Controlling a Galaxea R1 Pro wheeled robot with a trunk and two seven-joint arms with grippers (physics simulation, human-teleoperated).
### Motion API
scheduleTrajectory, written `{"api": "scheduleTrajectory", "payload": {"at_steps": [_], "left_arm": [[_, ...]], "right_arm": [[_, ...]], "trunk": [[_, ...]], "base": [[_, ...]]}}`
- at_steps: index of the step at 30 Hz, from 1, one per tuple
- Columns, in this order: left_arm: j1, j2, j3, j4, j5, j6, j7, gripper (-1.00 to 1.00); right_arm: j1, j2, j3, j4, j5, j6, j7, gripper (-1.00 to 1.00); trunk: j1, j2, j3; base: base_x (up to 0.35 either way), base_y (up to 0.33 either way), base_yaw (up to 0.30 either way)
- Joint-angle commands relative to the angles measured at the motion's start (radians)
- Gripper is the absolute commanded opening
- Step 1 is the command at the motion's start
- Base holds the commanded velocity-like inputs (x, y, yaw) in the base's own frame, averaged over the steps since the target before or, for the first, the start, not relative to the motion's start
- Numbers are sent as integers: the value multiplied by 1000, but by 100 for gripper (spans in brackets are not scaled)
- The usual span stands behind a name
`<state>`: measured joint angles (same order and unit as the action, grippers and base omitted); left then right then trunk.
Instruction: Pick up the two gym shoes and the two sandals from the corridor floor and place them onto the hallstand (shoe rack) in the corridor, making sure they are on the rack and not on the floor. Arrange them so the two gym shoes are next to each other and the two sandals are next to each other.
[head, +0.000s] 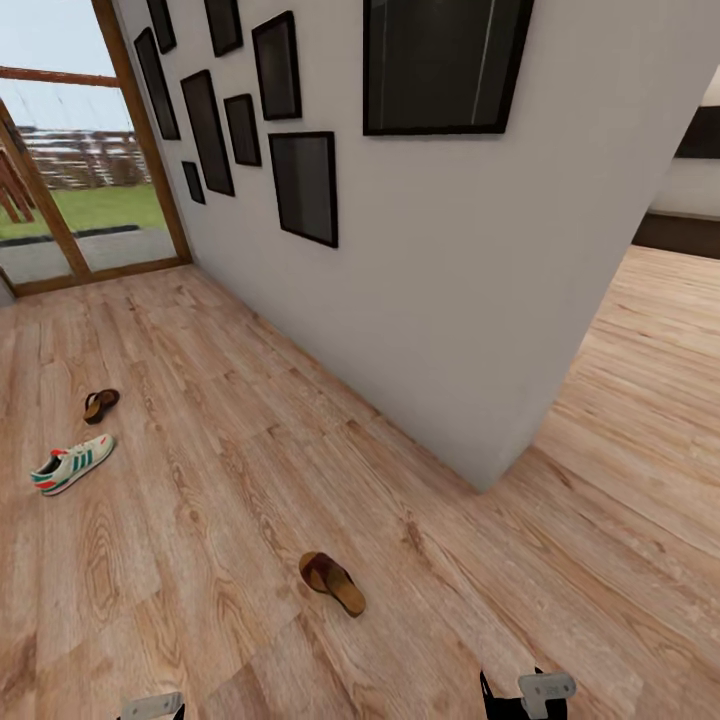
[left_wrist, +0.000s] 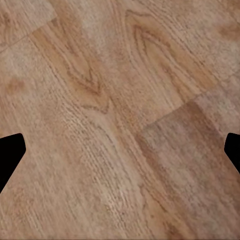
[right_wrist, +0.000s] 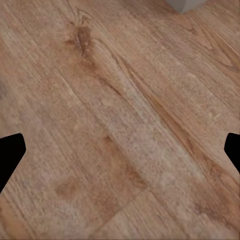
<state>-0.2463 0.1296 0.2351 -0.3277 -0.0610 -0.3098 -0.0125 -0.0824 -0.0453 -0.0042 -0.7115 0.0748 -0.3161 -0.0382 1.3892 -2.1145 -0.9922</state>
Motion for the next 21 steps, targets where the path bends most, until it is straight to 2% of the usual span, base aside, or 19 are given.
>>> {"api": "scheduleTrajectory", "payload": {"at_steps": [1,11,21], "left_arm": [[-1,-1,6,1,-6,-4,-1,100],[-1,-2,5,10,-8,-4,-1,100],[-1,-1,4,20,-7,-5,-1,100]], "right_arm": [[0,0,0,1,8,-2,-4,100],[0,1,-2,1,8,-3,-6,100],[0,1,-1,1,8,-4,-8,100]], "trunk": [[4,-8,-4],[42,-78,-36],[80,-148,-72]], "base": [[0,0,0],[0,0,14],[0,0,195]]}}
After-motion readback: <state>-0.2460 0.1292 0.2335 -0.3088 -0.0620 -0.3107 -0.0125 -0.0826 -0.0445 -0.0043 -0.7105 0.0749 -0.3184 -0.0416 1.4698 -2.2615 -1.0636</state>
